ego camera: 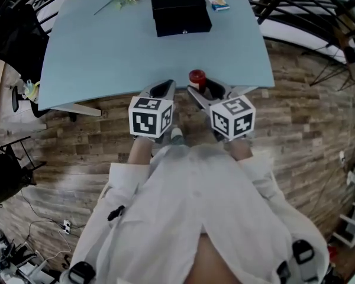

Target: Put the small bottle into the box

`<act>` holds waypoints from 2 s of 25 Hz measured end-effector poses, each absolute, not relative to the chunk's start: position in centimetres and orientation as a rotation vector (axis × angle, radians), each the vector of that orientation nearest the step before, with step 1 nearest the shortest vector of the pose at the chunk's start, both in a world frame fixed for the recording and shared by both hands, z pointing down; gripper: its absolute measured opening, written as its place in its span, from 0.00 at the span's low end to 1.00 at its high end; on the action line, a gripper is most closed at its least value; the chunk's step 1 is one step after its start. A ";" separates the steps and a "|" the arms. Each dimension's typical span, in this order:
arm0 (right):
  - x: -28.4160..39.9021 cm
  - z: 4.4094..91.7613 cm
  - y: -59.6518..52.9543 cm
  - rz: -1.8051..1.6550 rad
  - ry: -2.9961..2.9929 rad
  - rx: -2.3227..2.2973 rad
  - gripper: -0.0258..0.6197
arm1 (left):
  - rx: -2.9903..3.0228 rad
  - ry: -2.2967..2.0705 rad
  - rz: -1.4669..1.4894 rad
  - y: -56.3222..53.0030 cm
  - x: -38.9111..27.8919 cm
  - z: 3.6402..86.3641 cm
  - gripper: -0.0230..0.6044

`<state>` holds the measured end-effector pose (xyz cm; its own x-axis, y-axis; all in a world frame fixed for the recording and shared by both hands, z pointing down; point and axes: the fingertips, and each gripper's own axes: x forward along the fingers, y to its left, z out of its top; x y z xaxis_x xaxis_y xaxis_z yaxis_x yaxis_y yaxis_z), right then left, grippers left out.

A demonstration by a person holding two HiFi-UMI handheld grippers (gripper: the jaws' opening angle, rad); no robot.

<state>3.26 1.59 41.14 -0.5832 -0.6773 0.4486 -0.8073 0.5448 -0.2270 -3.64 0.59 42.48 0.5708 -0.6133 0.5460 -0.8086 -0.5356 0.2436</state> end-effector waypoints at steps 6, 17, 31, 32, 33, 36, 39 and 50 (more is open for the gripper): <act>2.5 42.3 0.4 0.639 -2.441 1.233 0.35 | 2.330 -1.090 0.572 -0.9 -4.0 43.7 0.04; 3.6 43.5 -0.5 0.684 -2.393 1.281 0.35 | 2.294 -1.043 0.566 -1.1 -4.2 45.4 0.04; 4.7 44.9 -8.5 0.720 -2.384 1.195 0.35 | 2.249 -1.069 0.587 -9.0 -2.9 46.0 0.04; 5.0 45.1 -9.4 0.724 -2.383 1.187 0.35 | 2.247 -1.072 0.590 -9.9 -2.6 46.0 0.04; 5.2 45.3 -10.3 0.728 -2.382 1.177 0.35 | 2.243 -1.076 0.591 -10.8 -2.4 46.0 0.04; 5.6 45.5 -13.3 0.733 -2.382 1.141 0.35 | 2.226 -1.090 0.599 -13.7 -1.7 46.2 0.04; 5.9 45.7 -16.2 0.730 -2.382 1.094 0.35 | 2.207 -1.103 0.603 -16.9 -0.8 46.3 0.04; 7.0 45.5 -25.2 0.729 -2.423 0.956 0.35 | 2.111 -1.191 0.593 -24.7 0.6 46.4 0.04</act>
<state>6.97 -25.19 45.45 -0.6681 -0.4891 0.5608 -0.7174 0.6234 -0.3109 0.57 -24.69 46.42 0.4885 -0.5833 0.6490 -0.8694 -0.3888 0.3050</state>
